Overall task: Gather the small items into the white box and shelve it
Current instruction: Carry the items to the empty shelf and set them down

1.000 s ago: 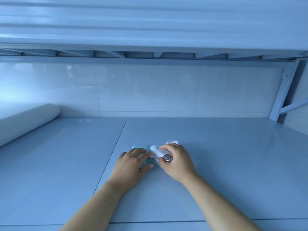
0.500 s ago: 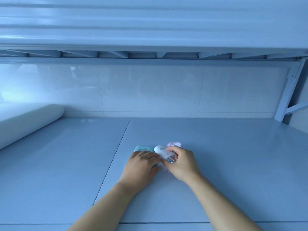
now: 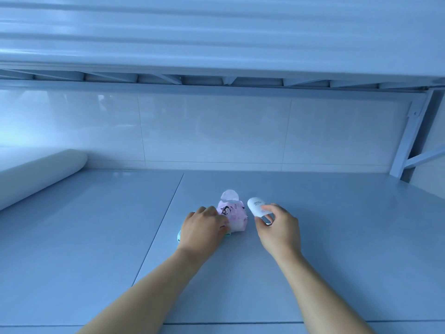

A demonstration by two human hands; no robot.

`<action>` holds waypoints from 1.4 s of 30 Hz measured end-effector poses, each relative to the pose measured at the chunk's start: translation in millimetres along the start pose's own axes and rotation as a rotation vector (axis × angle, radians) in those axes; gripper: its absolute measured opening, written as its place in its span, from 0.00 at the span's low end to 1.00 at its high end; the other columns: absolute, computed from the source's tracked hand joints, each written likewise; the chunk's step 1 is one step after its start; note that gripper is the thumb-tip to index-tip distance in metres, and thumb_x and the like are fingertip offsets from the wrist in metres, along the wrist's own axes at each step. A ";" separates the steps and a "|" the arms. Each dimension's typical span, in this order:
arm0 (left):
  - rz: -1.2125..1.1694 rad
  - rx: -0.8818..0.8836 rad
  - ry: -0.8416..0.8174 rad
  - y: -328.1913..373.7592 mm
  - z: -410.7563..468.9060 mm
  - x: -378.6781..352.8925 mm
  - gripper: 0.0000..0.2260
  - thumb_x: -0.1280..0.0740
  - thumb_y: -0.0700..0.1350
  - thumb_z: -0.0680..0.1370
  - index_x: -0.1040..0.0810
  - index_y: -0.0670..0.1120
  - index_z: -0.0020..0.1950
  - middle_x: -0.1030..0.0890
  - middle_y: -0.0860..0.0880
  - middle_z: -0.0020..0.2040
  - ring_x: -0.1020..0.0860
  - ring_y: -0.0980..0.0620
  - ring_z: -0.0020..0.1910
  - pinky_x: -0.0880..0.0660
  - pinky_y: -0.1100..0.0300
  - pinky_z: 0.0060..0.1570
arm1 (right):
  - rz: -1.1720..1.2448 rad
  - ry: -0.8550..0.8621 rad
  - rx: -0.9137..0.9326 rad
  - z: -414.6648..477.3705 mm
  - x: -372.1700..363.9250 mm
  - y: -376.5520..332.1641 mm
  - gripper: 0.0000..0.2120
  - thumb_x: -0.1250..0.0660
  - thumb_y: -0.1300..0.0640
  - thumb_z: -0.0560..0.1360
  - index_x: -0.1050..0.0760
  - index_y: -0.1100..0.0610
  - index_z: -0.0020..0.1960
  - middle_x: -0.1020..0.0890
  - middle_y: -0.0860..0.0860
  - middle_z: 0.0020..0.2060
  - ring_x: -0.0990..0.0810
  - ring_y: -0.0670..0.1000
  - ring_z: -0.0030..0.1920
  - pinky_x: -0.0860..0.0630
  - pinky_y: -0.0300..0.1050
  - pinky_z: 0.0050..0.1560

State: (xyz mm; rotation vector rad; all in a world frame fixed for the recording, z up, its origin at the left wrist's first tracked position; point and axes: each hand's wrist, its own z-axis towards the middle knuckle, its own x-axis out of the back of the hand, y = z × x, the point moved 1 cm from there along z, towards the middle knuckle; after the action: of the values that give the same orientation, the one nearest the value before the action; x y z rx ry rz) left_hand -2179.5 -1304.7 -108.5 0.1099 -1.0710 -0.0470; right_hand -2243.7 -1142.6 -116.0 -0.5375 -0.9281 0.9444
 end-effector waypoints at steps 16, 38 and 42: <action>-0.228 -0.004 0.109 10.4 -0.8 0.7 0.13 0.36 0.54 0.75 0.24 0.54 0.58 0.22 0.53 0.53 0.26 0.50 0.49 0.29 0.56 0.44 | -0.231 -0.230 0.016 -8.5 0.6 -3.0 0.15 0.35 0.50 0.73 0.28 0.53 0.57 0.26 0.51 0.55 0.24 0.52 0.50 0.31 0.41 0.42; -0.117 -0.227 0.169 140.0 -12.4 44.4 0.25 0.52 0.64 0.74 0.25 0.54 0.59 0.24 0.52 0.60 0.26 0.50 0.58 0.32 0.52 0.55 | -0.325 -0.008 0.312 -31.8 152.8 14.2 0.16 0.39 0.49 0.76 0.29 0.56 0.60 0.25 0.49 0.58 0.27 0.52 0.58 0.27 0.47 0.54; -0.134 -0.246 0.206 201.4 -6.4 49.8 0.24 0.51 0.63 0.75 0.24 0.53 0.59 0.24 0.51 0.59 0.25 0.49 0.56 0.31 0.54 0.52 | -0.332 0.034 0.346 -24.0 208.7 25.2 0.16 0.39 0.49 0.76 0.28 0.56 0.60 0.26 0.49 0.58 0.27 0.51 0.59 0.26 0.48 0.54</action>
State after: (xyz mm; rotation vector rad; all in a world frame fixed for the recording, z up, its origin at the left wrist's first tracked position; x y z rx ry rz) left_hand -2153.0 -1108.7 -45.3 -0.0360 -0.8438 -0.2820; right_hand -2179.5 -949.7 -57.4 -0.0996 -0.7715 0.7675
